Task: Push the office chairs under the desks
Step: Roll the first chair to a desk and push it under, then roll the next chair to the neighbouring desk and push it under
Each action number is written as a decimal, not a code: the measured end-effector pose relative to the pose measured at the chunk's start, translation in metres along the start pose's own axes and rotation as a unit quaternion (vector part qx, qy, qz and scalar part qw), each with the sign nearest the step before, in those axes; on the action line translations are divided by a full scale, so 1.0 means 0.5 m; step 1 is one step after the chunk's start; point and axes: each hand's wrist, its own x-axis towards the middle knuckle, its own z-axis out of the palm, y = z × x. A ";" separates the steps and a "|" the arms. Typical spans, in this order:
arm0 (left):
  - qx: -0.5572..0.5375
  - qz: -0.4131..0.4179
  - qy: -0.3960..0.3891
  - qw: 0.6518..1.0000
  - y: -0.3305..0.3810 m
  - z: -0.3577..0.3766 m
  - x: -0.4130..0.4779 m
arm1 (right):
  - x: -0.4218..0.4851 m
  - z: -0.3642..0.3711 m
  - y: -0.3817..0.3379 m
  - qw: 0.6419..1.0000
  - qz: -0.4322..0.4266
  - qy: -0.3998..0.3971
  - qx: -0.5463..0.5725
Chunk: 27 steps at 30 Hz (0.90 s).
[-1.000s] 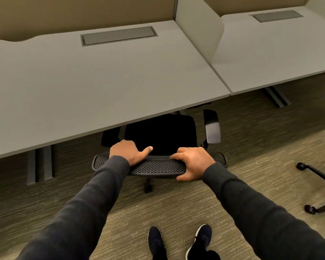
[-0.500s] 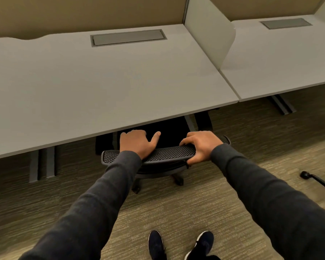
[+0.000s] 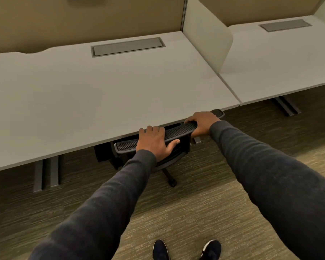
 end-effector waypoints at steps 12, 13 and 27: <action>0.036 0.020 0.031 0.999 -0.045 0.012 0.047 | -0.085 0.066 0.024 0.993 0.036 0.104 0.031; 0.038 0.020 0.032 0.999 -0.038 0.010 0.043 | -0.109 0.071 0.035 0.992 0.041 0.109 0.037; -0.029 0.070 0.017 0.997 0.471 0.015 0.013 | -0.418 0.191 0.268 0.974 0.138 0.137 0.114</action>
